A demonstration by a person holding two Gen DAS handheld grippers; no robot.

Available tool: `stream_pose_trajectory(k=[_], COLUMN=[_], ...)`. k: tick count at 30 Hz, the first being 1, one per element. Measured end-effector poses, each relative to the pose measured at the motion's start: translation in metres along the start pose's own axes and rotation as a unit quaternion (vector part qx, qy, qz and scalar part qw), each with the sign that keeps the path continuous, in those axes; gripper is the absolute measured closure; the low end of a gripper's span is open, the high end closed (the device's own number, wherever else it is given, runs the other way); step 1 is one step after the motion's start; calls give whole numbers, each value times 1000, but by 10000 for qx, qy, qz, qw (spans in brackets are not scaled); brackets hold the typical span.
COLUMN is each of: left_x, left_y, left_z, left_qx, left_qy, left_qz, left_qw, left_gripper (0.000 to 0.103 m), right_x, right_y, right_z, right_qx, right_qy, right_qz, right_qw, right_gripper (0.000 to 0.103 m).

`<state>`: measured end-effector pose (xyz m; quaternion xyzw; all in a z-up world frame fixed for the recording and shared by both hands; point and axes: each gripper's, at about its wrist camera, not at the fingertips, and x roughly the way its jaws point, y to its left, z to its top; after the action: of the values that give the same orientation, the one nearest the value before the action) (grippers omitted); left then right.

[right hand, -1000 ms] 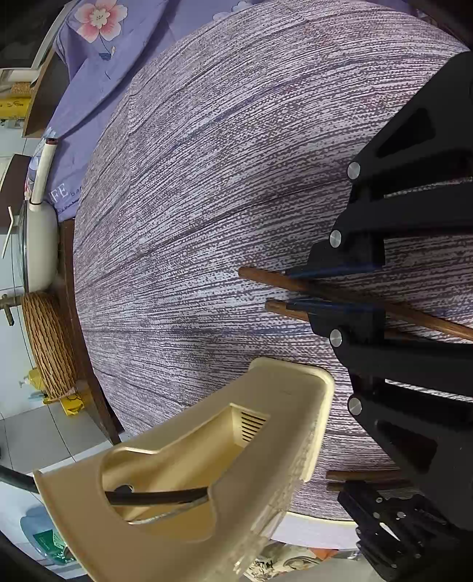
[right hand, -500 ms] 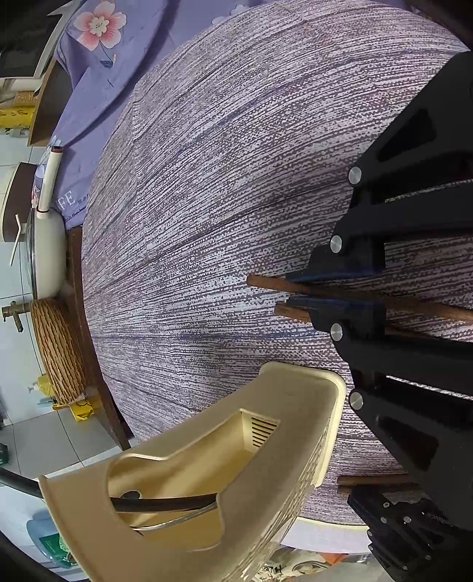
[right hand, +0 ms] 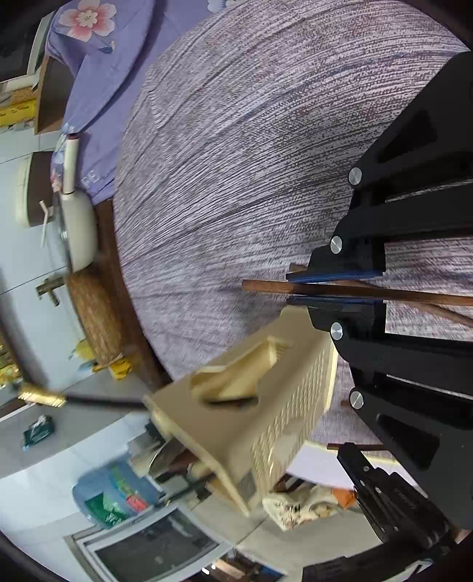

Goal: Organize utensils
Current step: 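Carry the brown chopsticks over the holder and lower them in with both tools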

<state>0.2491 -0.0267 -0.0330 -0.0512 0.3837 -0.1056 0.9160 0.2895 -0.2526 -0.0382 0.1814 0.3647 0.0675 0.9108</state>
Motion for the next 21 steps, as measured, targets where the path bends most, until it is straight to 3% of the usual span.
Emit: stream_pose_trajectory(k=[9, 21], left_x=[-70, -127], left_y=[-10, -9], left_z=[15, 24], left_qx=[189, 268], left_qy=[-717, -1232], left_qz=[-308, -551], left_qw=[9968, 9905], left_gripper=[96, 96], right_x=[-82, -151], right_y=[22, 41], right_z=[9, 2], right_qx=[-545, -1156], right_qy=[-699, -1130], right_qz=[670, 1025], right_qw=[9938, 9815], right_gripper=[95, 96])
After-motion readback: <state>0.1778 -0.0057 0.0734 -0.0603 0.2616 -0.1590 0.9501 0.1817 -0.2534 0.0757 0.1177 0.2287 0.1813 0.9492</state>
